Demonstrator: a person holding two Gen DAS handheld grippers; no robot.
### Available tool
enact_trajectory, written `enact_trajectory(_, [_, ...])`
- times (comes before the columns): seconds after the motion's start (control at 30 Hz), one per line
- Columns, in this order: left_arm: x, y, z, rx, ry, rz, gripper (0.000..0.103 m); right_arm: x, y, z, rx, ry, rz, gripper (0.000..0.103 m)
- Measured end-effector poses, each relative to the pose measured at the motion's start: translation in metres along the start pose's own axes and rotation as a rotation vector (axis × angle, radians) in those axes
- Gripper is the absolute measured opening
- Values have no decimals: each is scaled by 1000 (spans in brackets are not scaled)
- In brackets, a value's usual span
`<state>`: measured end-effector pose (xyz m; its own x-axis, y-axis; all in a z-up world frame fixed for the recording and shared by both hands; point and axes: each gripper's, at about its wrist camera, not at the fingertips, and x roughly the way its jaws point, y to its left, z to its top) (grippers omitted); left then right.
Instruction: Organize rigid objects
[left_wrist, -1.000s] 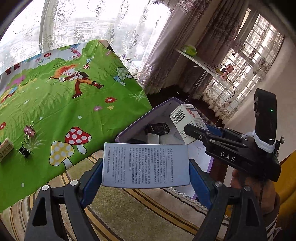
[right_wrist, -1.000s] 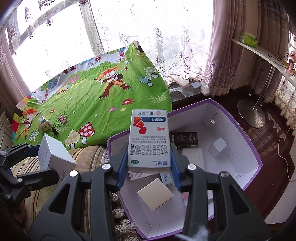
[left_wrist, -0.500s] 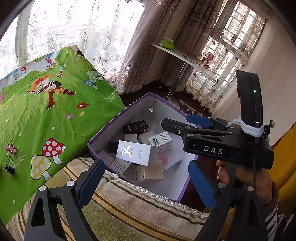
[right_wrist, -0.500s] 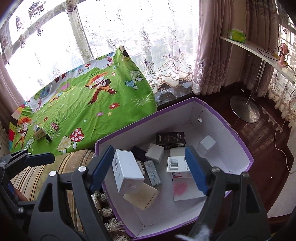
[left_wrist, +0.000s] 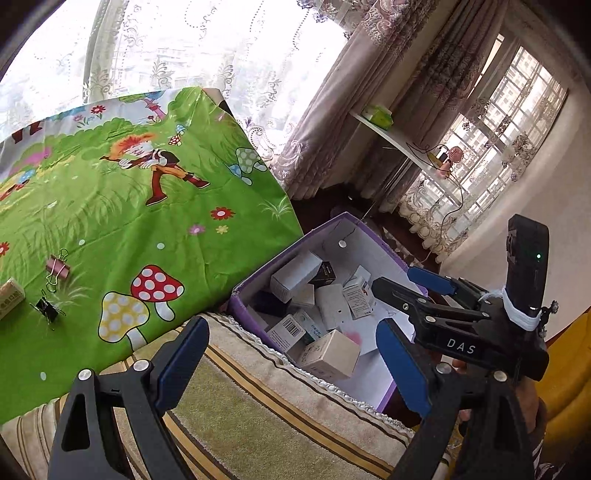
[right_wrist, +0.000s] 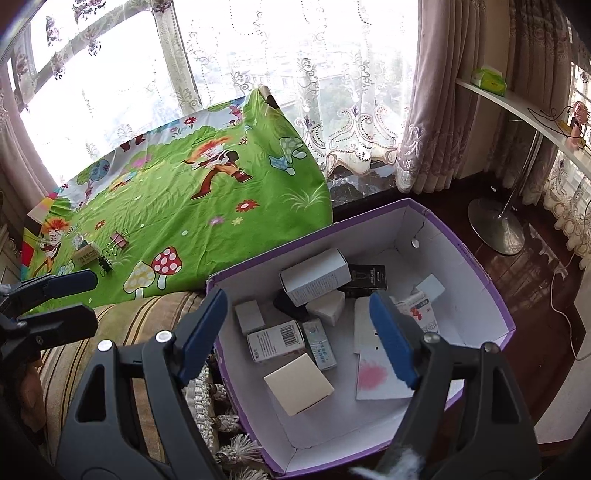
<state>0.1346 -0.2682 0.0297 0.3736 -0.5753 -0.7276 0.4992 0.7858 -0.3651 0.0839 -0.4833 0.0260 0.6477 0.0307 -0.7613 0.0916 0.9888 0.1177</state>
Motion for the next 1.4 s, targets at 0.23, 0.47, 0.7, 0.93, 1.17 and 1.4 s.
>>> enact_trajectory(0.23, [-13,38,6,-81,-25,67,93,-2,23,6,-62,-3,30,82])
enact_trajectory(0.47, [-29,87,9,-158,-37,129,88,4,56,15,-121,9,84,82])
enact_trajectory(0.7, [-48,150,11,-263,-44,224,87,17,102,30,-207,30,140,82])
enact_trajectory(0.93, [-65,229,8,-453,-41,348,87,44,165,44,-320,72,217,82])
enact_trajectory(1.17, [-52,282,2,-571,31,426,87,81,226,44,-435,153,288,82])
enact_trajectory(1.4, [-33,302,2,-641,89,452,90,117,277,31,-554,255,357,82])
